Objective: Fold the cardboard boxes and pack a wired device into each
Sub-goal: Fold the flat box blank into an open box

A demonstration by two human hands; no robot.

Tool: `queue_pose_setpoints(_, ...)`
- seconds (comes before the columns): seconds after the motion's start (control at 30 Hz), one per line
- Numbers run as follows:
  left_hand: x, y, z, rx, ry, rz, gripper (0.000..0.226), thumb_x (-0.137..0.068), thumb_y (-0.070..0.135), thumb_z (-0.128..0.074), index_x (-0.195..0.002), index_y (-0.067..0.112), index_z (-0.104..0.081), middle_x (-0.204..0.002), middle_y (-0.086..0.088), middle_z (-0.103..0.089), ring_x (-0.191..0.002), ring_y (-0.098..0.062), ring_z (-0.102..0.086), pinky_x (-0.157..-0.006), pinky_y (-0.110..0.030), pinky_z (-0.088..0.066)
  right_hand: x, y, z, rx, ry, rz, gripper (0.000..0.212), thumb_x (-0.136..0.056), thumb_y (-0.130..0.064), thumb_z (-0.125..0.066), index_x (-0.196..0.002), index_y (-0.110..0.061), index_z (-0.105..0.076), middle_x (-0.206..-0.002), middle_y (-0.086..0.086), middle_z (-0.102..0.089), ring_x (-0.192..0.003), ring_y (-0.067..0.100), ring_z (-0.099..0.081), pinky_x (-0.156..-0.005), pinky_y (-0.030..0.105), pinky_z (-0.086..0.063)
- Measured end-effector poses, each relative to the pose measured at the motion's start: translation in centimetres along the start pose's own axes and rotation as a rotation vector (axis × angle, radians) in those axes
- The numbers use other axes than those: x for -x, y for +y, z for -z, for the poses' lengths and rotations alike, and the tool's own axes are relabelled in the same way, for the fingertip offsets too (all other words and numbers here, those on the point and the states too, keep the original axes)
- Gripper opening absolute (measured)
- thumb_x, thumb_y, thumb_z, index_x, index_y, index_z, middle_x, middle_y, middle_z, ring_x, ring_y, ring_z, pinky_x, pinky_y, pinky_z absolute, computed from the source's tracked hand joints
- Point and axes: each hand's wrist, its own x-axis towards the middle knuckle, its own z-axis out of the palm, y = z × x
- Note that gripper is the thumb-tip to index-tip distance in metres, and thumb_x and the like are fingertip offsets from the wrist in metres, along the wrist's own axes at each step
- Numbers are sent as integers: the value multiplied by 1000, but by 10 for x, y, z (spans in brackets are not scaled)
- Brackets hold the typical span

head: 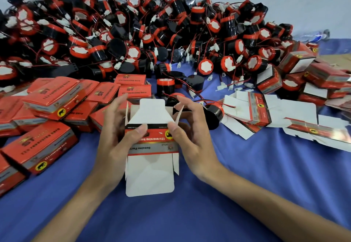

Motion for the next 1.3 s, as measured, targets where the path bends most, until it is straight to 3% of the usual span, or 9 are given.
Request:
queue_pose_setpoints(0.2,1,4,-6,-42,-44,-72,38,-86,16,-55,-117,37,-59,-111,12,-68,-95,-6,-68,-69,-18,-55,0,0,4,126,65,99,31,-87,-34,-53,-115,-26,-45,-122,4,-45,-116,15,-49,-97,31,-46)
queue_pose_setpoints(0.3,0,4,-4,-66,-29,-62,38,-85,20,-57,-118,40,-61,-113,6,-67,-98,-9,-67,-72,-19,-54,0,1,3,99,71,93,36,-87,-33,-54,-119,-19,-46,-128,8,-45,-123,21,-47,-99,42,-46)
queue_pose_setpoints(0.43,1,6,-2,-77,-2,-59,42,-84,21,-62,-121,39,-57,-113,14,-68,-101,-9,-67,-72,-21,-56,2,-2,2,-67,53,8,40,-85,-34,-59,-120,-21,-47,-117,17,-54,-105,26,-59,-89,48,-52)
queue_pose_setpoints(0.5,1,8,-2,-85,4,-72,44,-80,28,-67,-121,40,-56,-112,14,-67,-101,-11,-66,-73,-24,-57,3,-3,2,-106,61,37,38,-85,-30,-60,-119,-17,-49,-118,14,-54,-107,25,-59,-88,48,-53)
queue_pose_setpoints(0.67,7,5,-9,-143,36,-83,43,-76,40,-64,-118,32,-55,-113,6,-63,-105,-16,-63,-80,-27,-54,4,-7,1,-144,26,139,30,-91,-20,-52,-121,-25,-51,-113,-14,-60,-105,12,-60,-82,25,-51)
queue_pose_setpoints(0.73,7,2,-13,-184,35,-76,38,-76,42,-62,-112,29,-60,-114,2,-56,-107,-18,-60,-83,-27,-51,4,-8,1,-143,11,147,32,-92,-19,-51,-122,-29,-51,-112,-18,-61,-105,10,-61,-83,23,-49)
queue_pose_setpoints(0.93,8,4,-16,-114,0,-8,29,-77,42,-60,-94,22,-70,-104,-3,-51,-96,-21,-61,-73,-28,-54,4,-8,2,-174,-13,93,31,-92,-18,-53,-120,-28,-51,-107,-20,-61,-100,6,-62,-78,19,-50)
queue_pose_setpoints(1.07,8,7,-16,-98,26,-13,29,-76,40,-60,-99,26,-70,-104,-5,-60,-95,-24,-65,-73,-31,-56,2,-6,3,-219,-14,42,30,-89,-8,-56,-113,-24,-51,-97,-11,-57,-91,5,-57,-75,18,-48)
queue_pose_setpoints(1.3,8,6,-15,-92,17,25,41,-75,43,-61,-109,21,-66,-103,-6,-68,-93,-24,-68,-70,-25,-55,3,-5,3,-223,1,-47,23,-85,-20,-61,-106,-26,-53,-85,2,-48,-78,14,-50,-66,23,-48)
